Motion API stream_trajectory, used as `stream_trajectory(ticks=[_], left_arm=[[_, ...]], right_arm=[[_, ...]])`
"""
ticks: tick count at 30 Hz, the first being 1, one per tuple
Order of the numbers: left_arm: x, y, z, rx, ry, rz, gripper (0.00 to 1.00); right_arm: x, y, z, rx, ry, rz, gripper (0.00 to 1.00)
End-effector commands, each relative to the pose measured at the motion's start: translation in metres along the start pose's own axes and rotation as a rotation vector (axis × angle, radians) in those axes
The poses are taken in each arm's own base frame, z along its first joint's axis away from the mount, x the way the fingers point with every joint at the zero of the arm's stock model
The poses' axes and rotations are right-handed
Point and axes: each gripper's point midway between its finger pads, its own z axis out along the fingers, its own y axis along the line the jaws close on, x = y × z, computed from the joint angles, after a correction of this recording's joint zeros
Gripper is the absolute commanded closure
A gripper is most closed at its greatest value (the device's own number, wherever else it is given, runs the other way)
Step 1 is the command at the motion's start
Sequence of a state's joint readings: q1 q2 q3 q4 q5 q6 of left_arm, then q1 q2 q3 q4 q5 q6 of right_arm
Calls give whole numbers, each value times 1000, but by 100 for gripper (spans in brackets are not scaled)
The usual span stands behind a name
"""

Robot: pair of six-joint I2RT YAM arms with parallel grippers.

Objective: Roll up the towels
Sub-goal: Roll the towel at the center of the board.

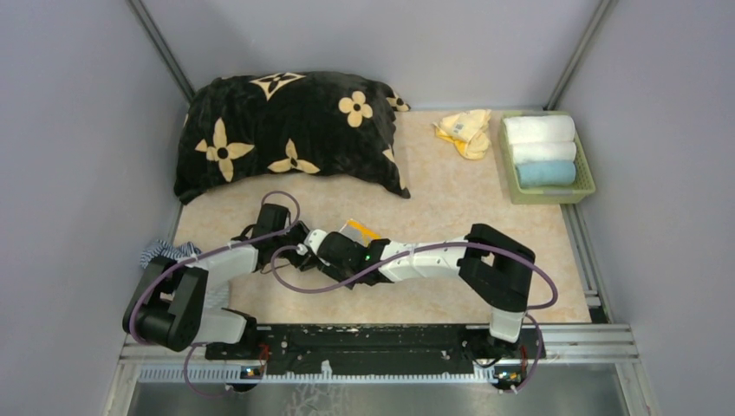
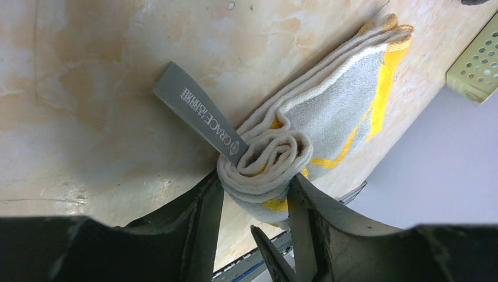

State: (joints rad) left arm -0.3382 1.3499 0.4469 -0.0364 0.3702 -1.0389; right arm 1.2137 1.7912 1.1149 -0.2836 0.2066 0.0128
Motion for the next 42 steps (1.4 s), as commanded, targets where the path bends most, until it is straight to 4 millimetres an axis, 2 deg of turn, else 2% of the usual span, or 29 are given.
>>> stream_trajectory(ticks=[1, 5, 14, 18, 24, 29, 32, 35, 42], left_arm=[[4, 41, 4, -160, -15, 9, 48], [2, 39, 4, -157, -14, 17, 46], [-1, 40, 8, -172, -13, 34, 47], [0, 45, 11, -190, -2, 45, 52], [-2, 54, 18, -228, 14, 75, 54], [-2, 54, 22, -236, 35, 99, 55], [-4, 47, 21, -226, 39, 106, 52], [-11, 33, 12, -199, 3, 116, 47], [-20, 7, -18, -143, -83, 120, 33]], right_arm=[[15, -11, 11, 87, 46, -40, 59], [36, -18, 16, 131, 100, -62, 57], [69, -28, 19, 192, 185, -93, 55], [76, -30, 19, 198, 203, -96, 55], [74, -33, 21, 183, 203, -88, 54], [89, -37, 28, 184, 264, -95, 56], [99, -36, 30, 156, 297, -80, 62], [96, -24, 27, 57, 287, -22, 75], [52, 13, 11, -376, 154, 265, 86]])
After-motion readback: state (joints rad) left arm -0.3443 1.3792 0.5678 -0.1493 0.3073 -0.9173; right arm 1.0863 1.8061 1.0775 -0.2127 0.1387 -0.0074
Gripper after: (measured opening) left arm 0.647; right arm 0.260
